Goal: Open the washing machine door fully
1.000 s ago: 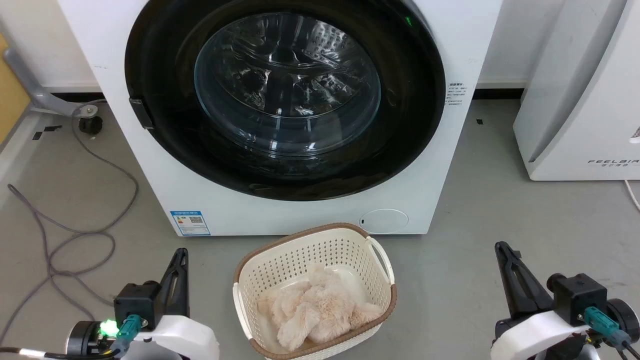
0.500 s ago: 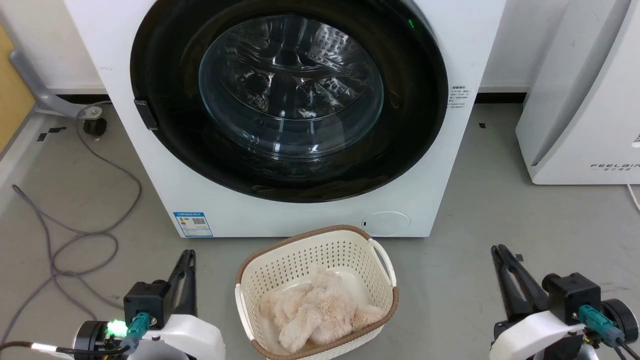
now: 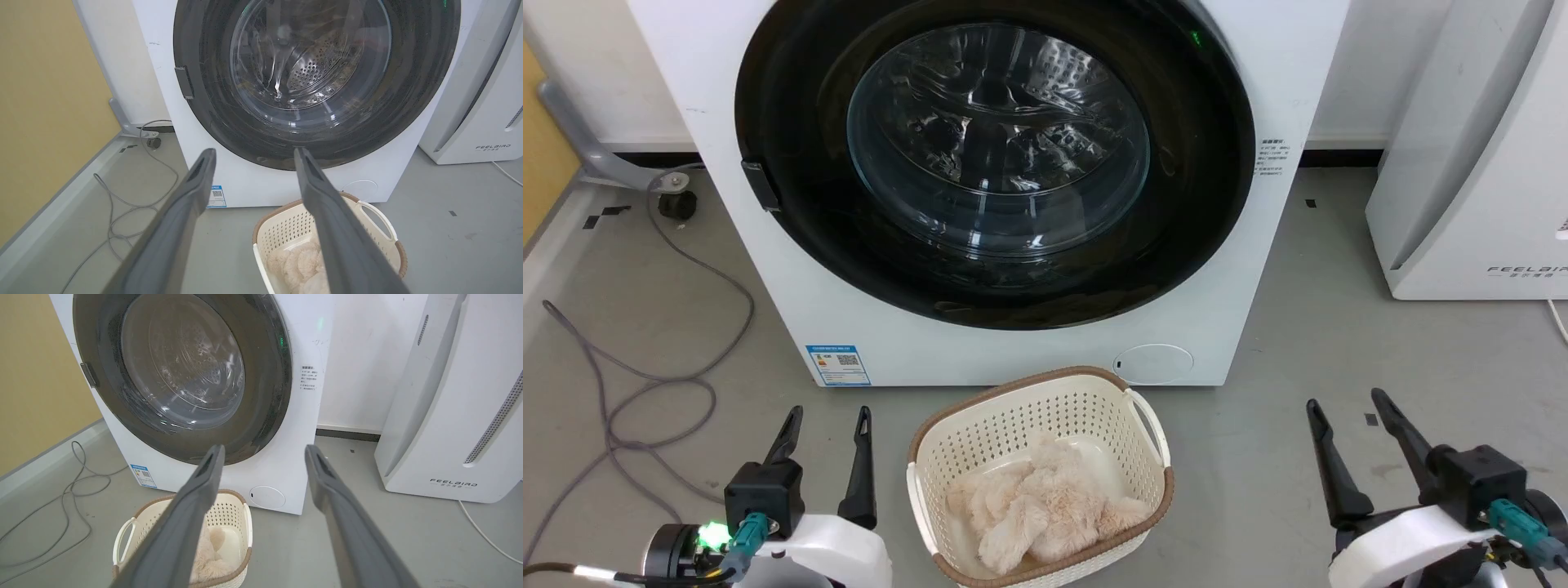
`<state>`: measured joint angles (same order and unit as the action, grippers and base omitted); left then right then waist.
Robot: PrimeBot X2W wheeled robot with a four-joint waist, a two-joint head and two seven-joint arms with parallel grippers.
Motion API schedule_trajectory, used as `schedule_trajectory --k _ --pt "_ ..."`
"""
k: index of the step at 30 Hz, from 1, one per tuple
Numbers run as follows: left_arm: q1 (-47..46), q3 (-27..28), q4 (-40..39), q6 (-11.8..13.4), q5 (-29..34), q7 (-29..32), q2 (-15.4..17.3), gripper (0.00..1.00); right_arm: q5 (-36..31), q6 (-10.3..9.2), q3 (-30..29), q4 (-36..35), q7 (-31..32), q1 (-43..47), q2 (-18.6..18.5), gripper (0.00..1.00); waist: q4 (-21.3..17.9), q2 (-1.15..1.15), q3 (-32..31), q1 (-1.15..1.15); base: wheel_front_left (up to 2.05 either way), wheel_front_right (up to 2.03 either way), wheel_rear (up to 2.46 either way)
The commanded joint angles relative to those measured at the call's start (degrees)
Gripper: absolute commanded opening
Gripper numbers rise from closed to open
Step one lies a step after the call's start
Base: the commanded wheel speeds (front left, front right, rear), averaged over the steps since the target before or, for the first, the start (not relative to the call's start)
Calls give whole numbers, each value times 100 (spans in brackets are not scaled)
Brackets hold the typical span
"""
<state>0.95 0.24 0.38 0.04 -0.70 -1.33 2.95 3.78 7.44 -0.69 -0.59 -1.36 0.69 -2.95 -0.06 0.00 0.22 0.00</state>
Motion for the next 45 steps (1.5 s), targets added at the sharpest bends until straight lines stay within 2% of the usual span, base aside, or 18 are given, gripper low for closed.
schedule_trajectory --k 1,15,16,17,31,45 --pt "-24 -24 -21 39 -33 -57 1 100 112 0 -24 -43 -60 -38 1 100 1 0 2 0 0 0 0" --pt "-51 -74 -55 128 -78 -219 0 100 981 1 -56 -67 -222 -109 2 100 13 0 13 0 0 0 0" --pt "-52 -78 -57 135 -81 -231 0 100 1073 1 -48 -62 -234 -116 2 23 15 0 13 0 0 0 0" --pt "-54 -82 -59 142 -85 -242 0 100 1171 1 -44 -58 -245 -123 2 0 18 0 14 0 0 0 0" --pt "-94 -152 -102 246 -147 -405 -1 100 3173 2 -69 125 -407 -376 2 0 72 0 85 0 0 0 0" --pt "-282 -215 -181 322 -198 -567 -2 100 4618 2 -508 692 -180 -1086 -21 0 193 0 374 0 0 0 0"
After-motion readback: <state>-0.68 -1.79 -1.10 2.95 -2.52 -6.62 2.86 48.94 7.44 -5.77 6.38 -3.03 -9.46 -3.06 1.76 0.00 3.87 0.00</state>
